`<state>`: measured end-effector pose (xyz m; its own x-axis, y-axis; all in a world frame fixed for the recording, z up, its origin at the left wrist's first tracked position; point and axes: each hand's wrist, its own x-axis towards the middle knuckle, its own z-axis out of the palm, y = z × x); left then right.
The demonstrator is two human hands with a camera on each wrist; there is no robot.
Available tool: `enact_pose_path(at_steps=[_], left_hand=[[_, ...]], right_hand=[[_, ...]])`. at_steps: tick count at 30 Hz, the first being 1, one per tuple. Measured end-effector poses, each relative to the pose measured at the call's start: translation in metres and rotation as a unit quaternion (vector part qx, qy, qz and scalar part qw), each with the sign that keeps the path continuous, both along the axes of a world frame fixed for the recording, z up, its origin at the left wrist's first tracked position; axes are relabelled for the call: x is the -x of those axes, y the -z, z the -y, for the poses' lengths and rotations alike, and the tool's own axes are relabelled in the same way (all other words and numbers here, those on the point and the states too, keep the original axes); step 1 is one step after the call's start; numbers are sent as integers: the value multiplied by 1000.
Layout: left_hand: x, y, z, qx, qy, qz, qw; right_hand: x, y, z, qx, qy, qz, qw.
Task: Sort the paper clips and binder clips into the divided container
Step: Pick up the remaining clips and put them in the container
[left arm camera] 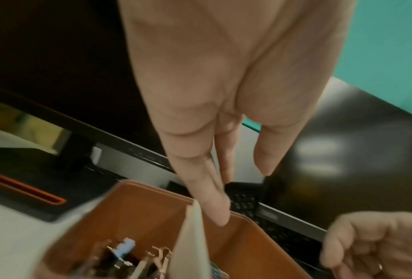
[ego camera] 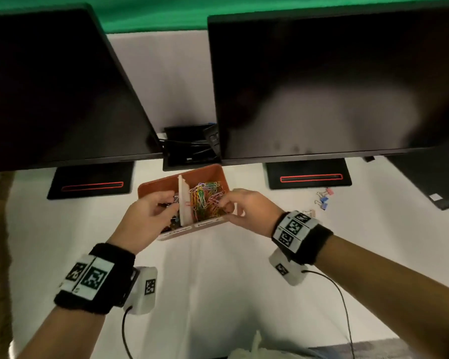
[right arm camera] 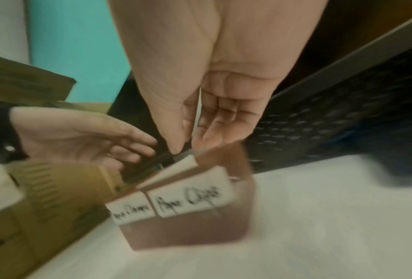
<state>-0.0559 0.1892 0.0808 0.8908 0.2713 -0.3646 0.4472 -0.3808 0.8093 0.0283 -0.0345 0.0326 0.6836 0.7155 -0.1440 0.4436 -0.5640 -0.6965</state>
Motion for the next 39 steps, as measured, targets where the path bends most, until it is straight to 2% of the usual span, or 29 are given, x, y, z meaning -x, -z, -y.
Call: enact_pose_path(at_steps=[5, 9, 15, 20, 23, 26, 29, 31, 37, 39], left_hand=[[-12, 15, 78, 10, 135, 19, 991], [-34, 53, 148, -27, 195, 6, 980], [-64, 104, 211, -104, 182, -58, 976], [-77, 127, 236, -182, 274, -32, 944], [-84, 132, 242, -227, 299, -26, 926], [-91, 133, 243, -232, 306, -31, 923], [-94, 131, 243, -221, 318, -34, 921], [-96, 129, 243, -203, 333, -31, 920], [-115, 118, 250, -158, 288, -2, 945], [-126, 114, 259, -153, 299, -1, 942]], right_hand=[[-9, 33, 118, 156, 111, -15, 981], [-17, 50, 168, 196, 145, -28, 969], [-28, 72, 178, 180, 111, -40, 977], [-30, 78, 189, 149, 88, -46, 984], [-30, 79, 200, 138, 82, -71, 985], [-35, 79, 216, 119, 97, -102, 983], [-47, 80, 231, 103, 129, -91, 982], [-55, 81, 233, 111, 120, -94, 982], [-57, 82, 227, 133, 103, -86, 982], [-55, 82, 231, 130, 112, -82, 982]])
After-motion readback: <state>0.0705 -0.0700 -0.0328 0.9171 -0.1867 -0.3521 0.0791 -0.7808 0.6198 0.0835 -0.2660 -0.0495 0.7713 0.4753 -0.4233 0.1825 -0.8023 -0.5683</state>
